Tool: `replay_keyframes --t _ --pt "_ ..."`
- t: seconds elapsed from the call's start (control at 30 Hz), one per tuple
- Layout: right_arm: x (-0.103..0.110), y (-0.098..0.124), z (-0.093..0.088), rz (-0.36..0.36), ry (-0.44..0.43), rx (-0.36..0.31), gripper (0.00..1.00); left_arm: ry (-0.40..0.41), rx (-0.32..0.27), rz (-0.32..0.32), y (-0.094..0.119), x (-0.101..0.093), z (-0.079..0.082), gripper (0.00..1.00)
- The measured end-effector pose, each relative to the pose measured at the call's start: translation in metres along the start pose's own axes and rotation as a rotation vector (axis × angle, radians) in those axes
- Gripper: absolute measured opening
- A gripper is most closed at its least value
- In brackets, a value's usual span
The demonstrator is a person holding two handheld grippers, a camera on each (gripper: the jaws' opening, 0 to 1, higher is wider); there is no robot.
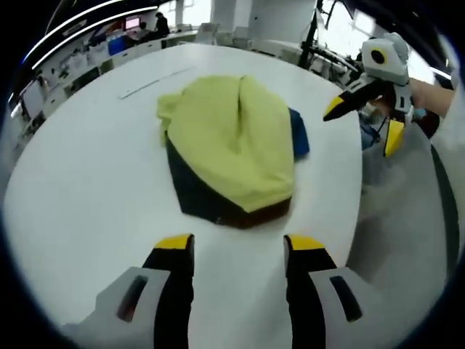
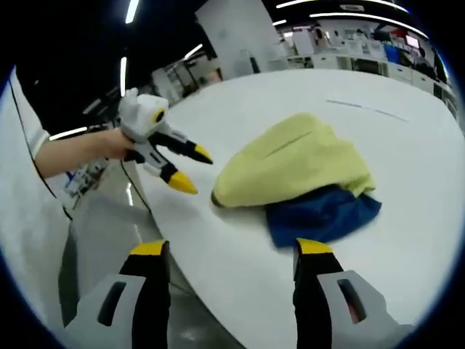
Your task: Fold the garment on the visible template until the final outline fits inside the template.
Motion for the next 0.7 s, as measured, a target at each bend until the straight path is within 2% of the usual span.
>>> replay_keyframes --t 0.43,0.5,0.7 --pt "0.001 -0.005 -0.002 0.012 -0.003 0.012 0.67 -0.034 -0.026 0.004 -0.009 0.002 0.003 0.41" --pt "0.001 -0.005 -0.003 0.013 -0.005 0.016 0.67 -0.085 -0.017 0.023 -0.010 0.004 0.003 0.41" --pt "0.001 -0.006 -0.004 0.015 -0.008 0.018 0.66 -0.112 -0.022 0.025 -0.015 0.005 0.006 0.39"
Point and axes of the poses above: the point that each gripper's makers call its tool centre point, and the gripper's own axes: y roughly backward along the fingers, x roughly to its left, z roughly out of its top, the point moved 4 cm from there along y, roughly backward along the fingers
